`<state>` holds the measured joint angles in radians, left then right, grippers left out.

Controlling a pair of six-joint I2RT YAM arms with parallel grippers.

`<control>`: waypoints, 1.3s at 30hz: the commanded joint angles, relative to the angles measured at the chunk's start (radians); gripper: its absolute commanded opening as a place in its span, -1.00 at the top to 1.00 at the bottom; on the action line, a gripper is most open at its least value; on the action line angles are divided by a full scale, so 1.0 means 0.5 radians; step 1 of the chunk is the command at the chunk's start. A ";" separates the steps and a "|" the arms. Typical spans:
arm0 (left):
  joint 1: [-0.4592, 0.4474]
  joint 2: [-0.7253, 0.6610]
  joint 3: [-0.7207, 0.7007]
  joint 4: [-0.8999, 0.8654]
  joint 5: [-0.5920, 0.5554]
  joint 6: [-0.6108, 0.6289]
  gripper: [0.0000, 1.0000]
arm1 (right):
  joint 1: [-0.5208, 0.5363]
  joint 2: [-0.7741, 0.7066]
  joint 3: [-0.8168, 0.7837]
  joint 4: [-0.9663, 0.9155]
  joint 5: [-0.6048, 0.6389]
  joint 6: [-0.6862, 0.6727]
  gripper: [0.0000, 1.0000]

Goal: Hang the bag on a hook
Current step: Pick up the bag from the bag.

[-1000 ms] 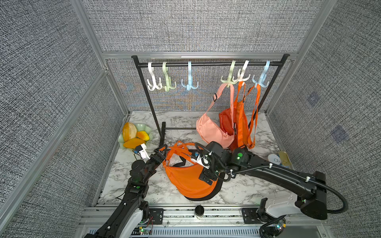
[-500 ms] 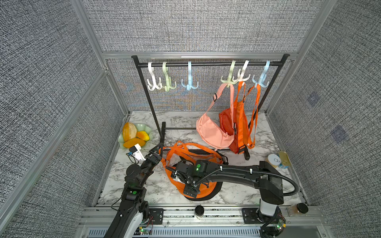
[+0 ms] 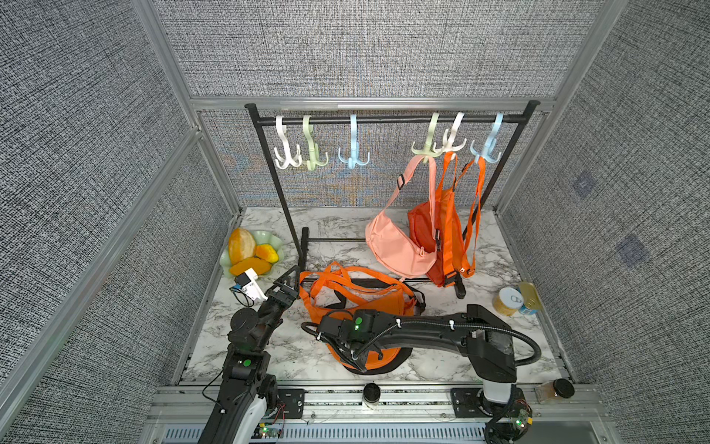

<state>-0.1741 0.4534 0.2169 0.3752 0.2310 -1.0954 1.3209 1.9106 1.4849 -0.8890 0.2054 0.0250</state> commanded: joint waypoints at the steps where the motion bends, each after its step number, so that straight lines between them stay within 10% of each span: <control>1: 0.005 -0.015 0.026 0.021 0.015 0.045 -0.82 | 0.003 -0.083 -0.013 0.028 0.066 0.039 1.00; 18: -0.047 0.132 0.394 0.084 0.549 0.318 -0.83 | -0.541 -1.106 -0.340 0.576 0.002 0.248 1.00; 39: -1.230 0.975 0.901 -0.169 -0.012 1.111 -0.81 | -0.919 -1.656 -0.687 1.261 -0.219 0.699 1.00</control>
<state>-0.7605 0.9100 0.6395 0.3367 0.3084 -0.6300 0.8627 1.0878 1.1553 -0.3519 0.0917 0.3149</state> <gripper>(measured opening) 0.908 0.063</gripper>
